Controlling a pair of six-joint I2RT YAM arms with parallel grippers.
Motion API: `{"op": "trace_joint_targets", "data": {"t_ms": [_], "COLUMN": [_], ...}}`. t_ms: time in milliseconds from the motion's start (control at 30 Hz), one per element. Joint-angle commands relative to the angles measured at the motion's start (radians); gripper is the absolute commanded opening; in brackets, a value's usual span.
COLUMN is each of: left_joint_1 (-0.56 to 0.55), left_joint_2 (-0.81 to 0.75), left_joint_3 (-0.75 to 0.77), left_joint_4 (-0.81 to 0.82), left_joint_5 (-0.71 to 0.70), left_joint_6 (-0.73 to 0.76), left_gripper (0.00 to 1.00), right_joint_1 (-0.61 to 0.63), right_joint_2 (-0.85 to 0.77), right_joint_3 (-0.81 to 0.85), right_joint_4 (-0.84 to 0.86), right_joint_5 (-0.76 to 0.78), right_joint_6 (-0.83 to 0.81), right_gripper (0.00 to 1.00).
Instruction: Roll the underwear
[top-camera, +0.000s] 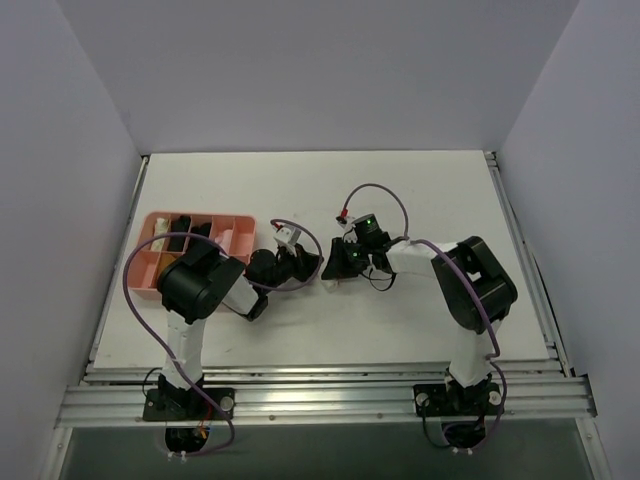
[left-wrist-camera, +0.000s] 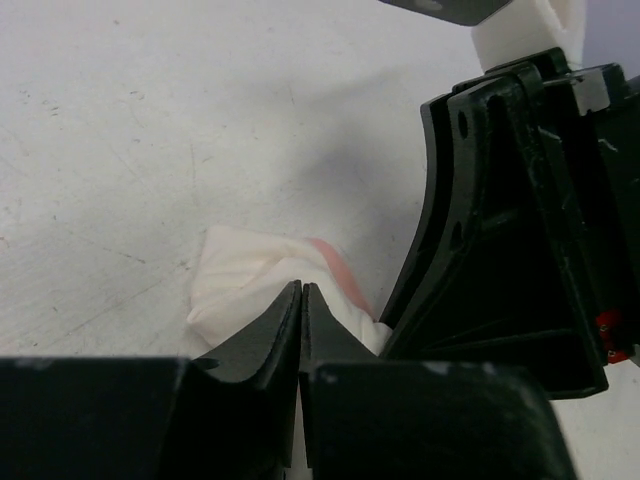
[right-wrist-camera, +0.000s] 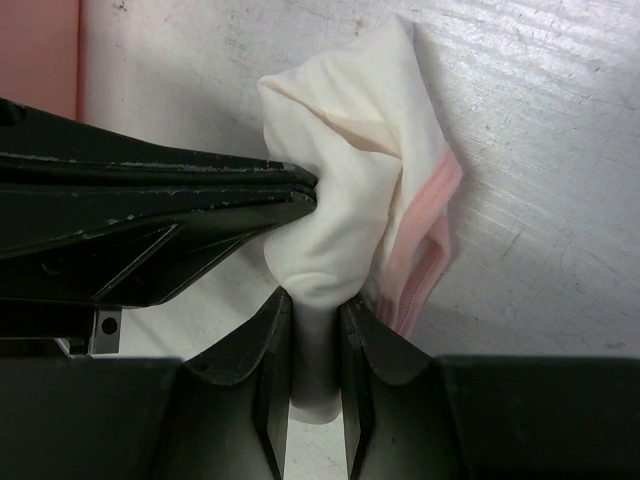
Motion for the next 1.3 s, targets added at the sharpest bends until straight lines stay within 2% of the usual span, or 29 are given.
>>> {"op": "trace_joint_targets", "data": {"t_ms": [0,67,167,633,767,967,1267], "left_joint_1": [-0.012,-0.013,-0.015,-0.015,-0.015,-0.015,-0.016], "left_joint_2": [0.060,0.049,0.026,0.009,0.005,0.006,0.008], "left_joint_3": [-0.029,-0.038,-0.047,-0.052,-0.047,-0.031,-0.008], "left_joint_4": [0.056,0.029,-0.023,-0.056,-0.070,-0.091,-0.116], "left_joint_5": [0.066,0.054,0.034,0.037,0.037,0.045,0.052], "left_joint_6": [-0.017,0.007,0.035,0.050,0.058,0.062,0.070], "left_gripper": [0.10,0.10,0.10,0.10,0.10,0.10,0.10], "right_joint_1": [0.009,0.007,0.007,0.006,0.007,0.007,0.006], "right_joint_2": [0.070,0.063,0.047,-0.068,-0.098,-0.136,-0.135], "right_joint_3": [-0.055,-0.056,-0.052,-0.053,-0.058,-0.052,0.002], "right_joint_4": [-0.140,-0.145,-0.146,-0.134,-0.123,-0.129,-0.175], "right_joint_5": [0.082,0.082,0.090,0.235,0.266,0.312,0.291], "right_joint_6": [-0.035,-0.038,-0.033,0.014,0.024,0.015,-0.074], "right_gripper": [0.01,0.04,0.15,0.27,0.37,0.40,0.45]}}
